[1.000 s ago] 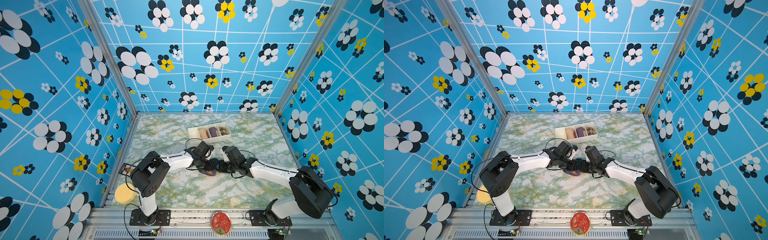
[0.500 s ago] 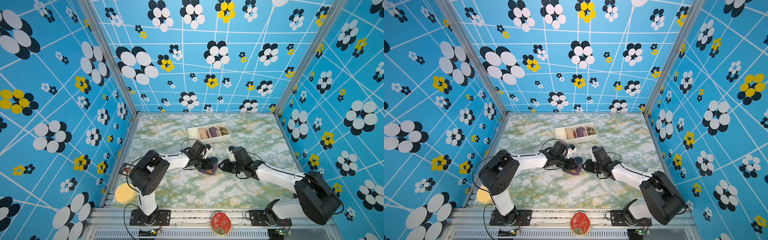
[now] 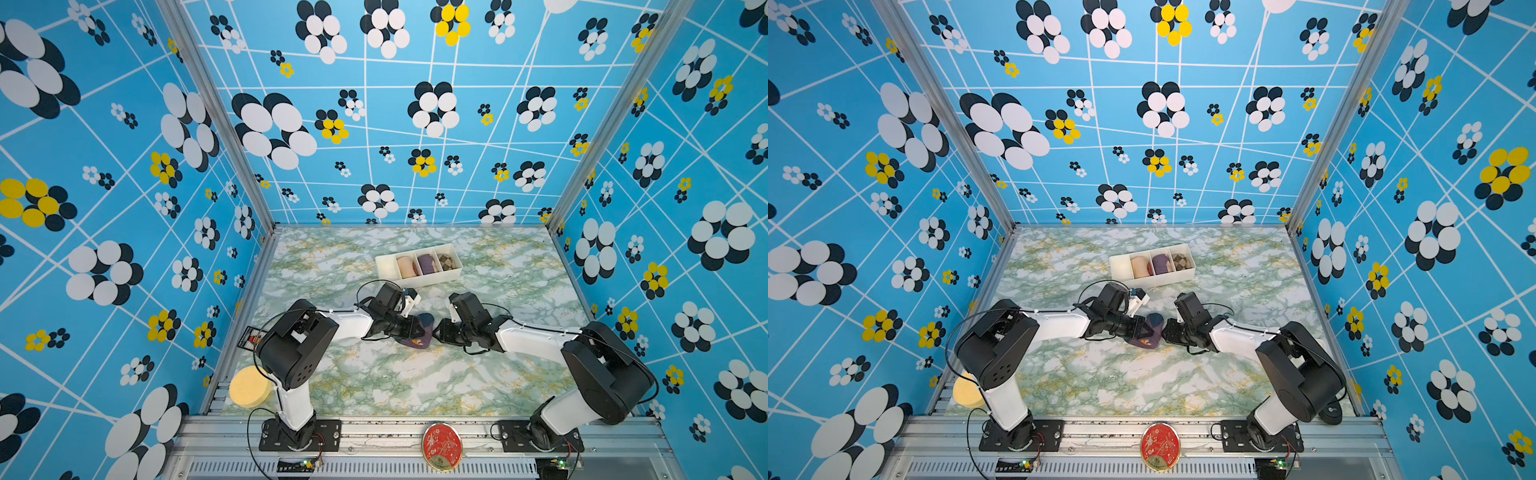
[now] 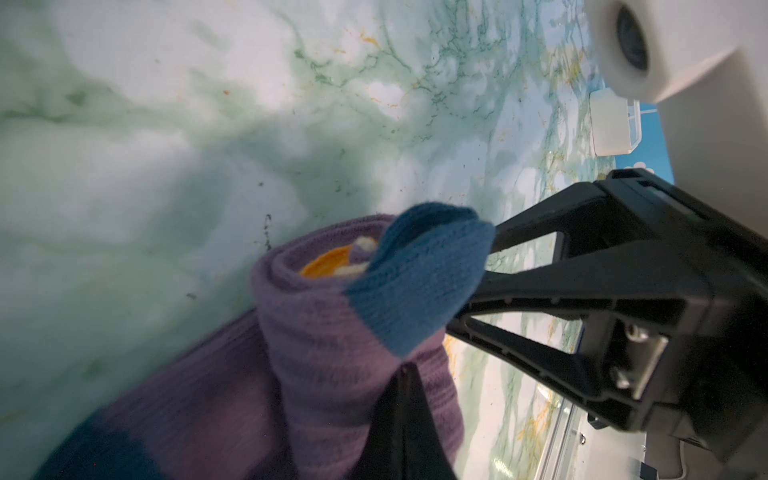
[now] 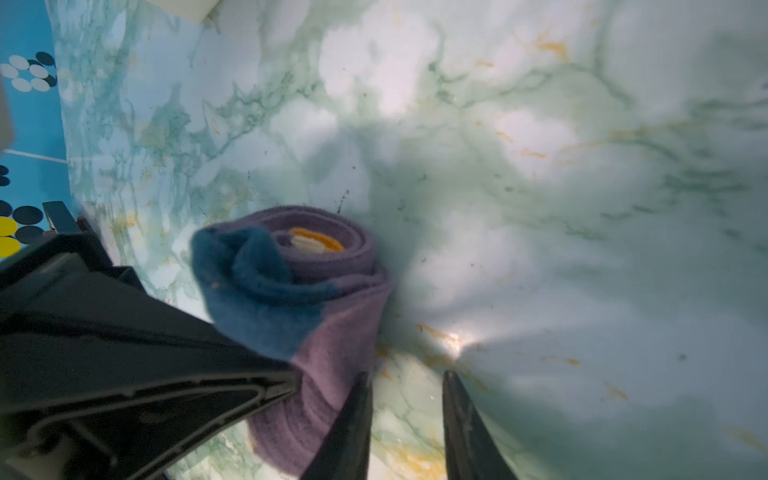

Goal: Roll the socks

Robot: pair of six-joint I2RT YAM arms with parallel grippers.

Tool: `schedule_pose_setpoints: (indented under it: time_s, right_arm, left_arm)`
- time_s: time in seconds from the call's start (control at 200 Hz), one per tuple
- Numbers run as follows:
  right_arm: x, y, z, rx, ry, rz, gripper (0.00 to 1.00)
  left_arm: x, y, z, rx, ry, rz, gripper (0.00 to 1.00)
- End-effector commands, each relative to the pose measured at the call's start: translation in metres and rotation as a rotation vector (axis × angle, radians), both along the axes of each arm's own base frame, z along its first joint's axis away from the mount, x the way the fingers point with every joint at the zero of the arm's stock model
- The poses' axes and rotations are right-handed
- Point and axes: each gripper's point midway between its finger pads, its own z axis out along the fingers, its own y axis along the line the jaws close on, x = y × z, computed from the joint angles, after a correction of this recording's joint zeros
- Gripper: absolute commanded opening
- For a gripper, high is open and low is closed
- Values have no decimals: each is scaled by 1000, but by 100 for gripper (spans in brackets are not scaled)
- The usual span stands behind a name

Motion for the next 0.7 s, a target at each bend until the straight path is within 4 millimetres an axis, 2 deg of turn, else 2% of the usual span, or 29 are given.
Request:
schedule_pose_setpoints:
  time_s: [0.0,0.27,0.505,0.7]
  right_arm:
    - [9,5,-1,-27,-28,8,31]
    - [11,7,-3,-47,-34,8,30]
    - [13,23,3,0,-57,52,30]
    - [15,28,-3,2,-50,64,30]
  left_arm:
    - [-18,41,-53,180,128,71,0]
    - [-15,49,-54,136,131,100,0]
    - [-13,49,-52,51,129,120,0]
    - [-15,52,-64,22,163,134,0]
